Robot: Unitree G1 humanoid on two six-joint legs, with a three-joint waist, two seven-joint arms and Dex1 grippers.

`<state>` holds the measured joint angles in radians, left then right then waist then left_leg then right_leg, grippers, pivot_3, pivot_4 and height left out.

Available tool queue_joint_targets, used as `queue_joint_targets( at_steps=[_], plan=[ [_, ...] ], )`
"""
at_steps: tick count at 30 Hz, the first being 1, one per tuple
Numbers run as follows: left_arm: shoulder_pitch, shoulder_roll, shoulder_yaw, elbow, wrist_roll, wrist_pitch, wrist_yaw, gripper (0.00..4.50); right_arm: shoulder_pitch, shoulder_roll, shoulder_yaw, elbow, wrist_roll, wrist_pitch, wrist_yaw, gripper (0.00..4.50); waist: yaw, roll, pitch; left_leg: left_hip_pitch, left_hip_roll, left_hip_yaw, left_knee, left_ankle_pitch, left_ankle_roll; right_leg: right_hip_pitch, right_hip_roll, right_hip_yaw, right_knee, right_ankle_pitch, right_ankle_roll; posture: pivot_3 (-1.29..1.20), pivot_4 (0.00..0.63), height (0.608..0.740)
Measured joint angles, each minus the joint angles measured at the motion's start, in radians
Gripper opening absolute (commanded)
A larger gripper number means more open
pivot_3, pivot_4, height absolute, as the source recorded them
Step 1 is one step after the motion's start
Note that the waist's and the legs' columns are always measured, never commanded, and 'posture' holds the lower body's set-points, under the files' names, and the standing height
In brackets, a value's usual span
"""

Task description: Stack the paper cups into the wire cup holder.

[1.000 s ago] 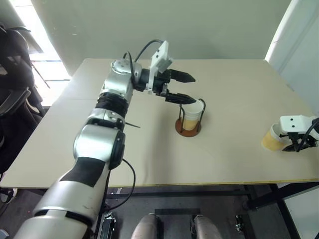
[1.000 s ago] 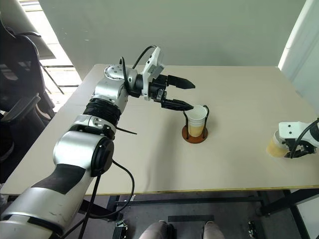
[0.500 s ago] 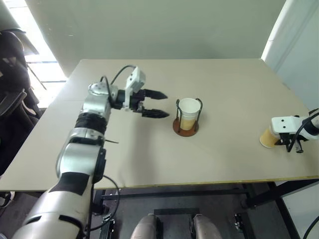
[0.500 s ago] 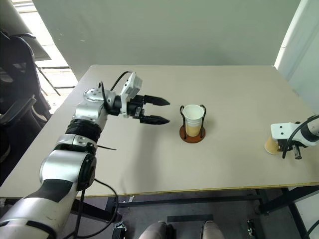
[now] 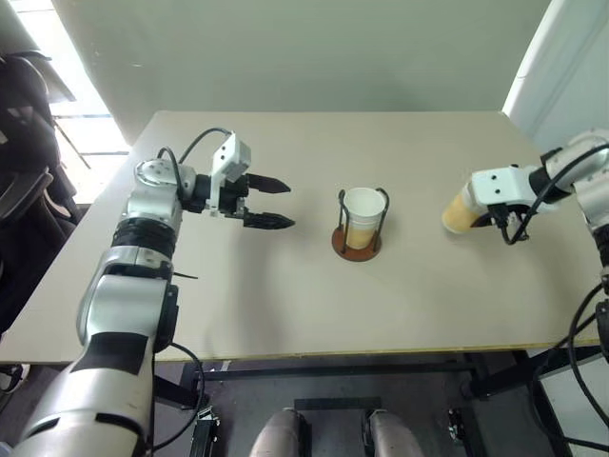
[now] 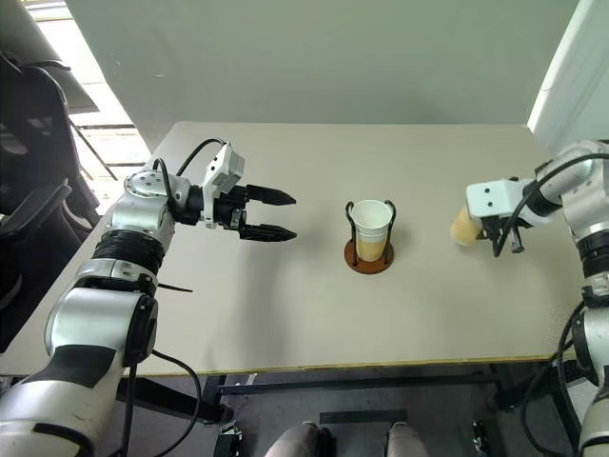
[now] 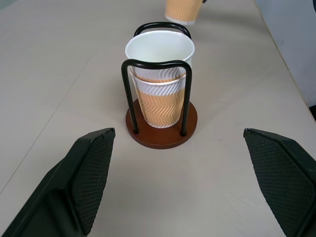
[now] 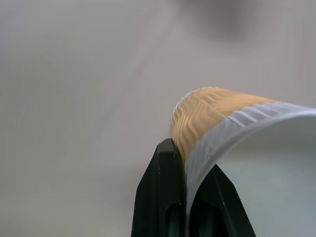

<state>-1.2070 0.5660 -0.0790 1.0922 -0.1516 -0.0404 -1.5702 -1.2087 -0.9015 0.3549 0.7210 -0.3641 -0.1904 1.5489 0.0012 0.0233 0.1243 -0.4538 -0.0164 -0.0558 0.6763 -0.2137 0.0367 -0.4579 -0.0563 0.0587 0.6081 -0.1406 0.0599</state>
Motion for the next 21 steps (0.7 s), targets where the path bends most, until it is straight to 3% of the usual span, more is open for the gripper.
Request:
queue_joint_targets(
  at_steps=[5, 21],
  plan=[
    [0.0, -0.017, 0.0, 0.014, 0.003, -0.009, 0.0, 4.5, -0.096, 0.051, 0.018, 0.03, -0.033, -0.009, -0.028, 0.07, -0.001, 0.0, 0.0, 0.0, 0.0, 0.0, -0.005, 0.0, -0.001, -0.003, 0.0, -0.001, 0.0, -0.001, -0.001, 0.0, 0.15, 0.74],
    [-0.001, -0.043, -0.001, 0.046, 0.025, -0.025, -0.001, 4.5, -0.191, 0.149, 0.033, -0.014, -0.056, -0.005, -0.053, 0.07, -0.002, 0.0, 0.0, -0.001, 0.0, -0.001, -0.008, 0.0, -0.003, -0.005, 0.0, -0.002, 0.0, -0.002, -0.004, 0.0, 0.15, 0.74]
  ],
)
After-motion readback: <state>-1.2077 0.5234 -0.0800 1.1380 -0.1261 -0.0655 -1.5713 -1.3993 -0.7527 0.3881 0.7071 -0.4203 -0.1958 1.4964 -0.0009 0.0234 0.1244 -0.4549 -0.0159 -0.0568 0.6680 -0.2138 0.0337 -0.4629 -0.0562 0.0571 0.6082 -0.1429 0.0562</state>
